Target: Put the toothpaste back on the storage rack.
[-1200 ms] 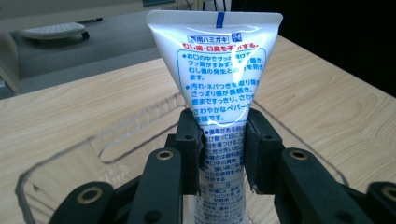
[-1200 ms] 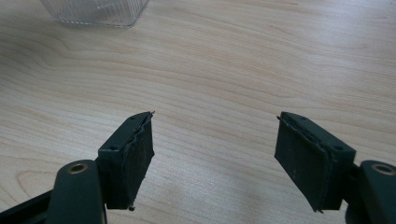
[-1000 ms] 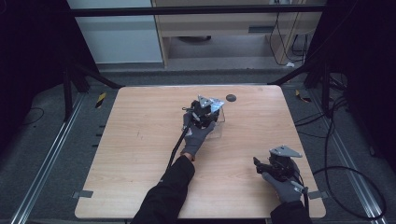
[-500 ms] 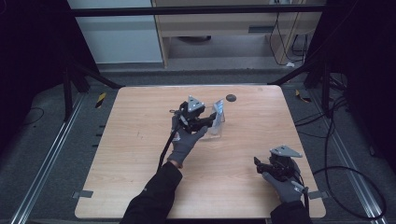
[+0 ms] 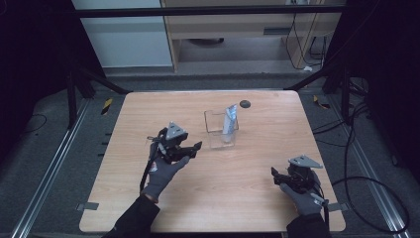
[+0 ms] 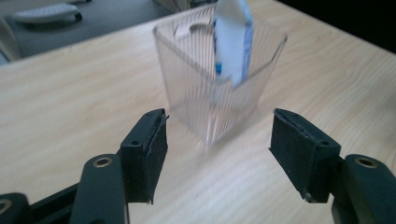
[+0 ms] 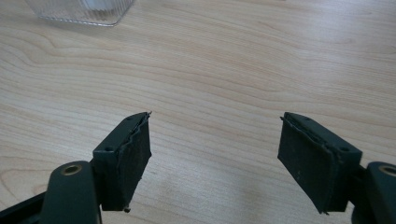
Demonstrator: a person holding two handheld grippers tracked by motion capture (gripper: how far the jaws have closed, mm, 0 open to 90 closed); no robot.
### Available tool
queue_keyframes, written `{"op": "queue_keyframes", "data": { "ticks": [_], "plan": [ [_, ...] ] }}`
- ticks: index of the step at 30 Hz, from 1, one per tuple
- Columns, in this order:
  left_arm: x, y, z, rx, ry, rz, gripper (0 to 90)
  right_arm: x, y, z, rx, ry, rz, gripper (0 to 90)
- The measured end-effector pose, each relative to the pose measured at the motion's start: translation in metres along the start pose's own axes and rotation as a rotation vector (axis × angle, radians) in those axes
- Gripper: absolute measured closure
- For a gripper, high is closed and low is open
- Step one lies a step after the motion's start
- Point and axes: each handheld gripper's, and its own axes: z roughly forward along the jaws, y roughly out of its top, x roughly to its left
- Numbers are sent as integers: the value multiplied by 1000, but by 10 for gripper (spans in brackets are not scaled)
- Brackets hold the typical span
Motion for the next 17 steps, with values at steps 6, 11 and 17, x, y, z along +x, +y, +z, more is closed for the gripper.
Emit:
{"op": "queue_keyframes", "data": {
  "ticks": [6,11,17],
  "plan": [
    [18,-37,-14,64,39,-26,346,0,-1,0,3,1,7,243],
    [34,-60,-24,101,74,-61,343,-1,-1,0,2,-2,4,238],
    [51,-74,-41,109,118,-98,331,-1,-3,0,6,-3,2,233]
  ]
}}
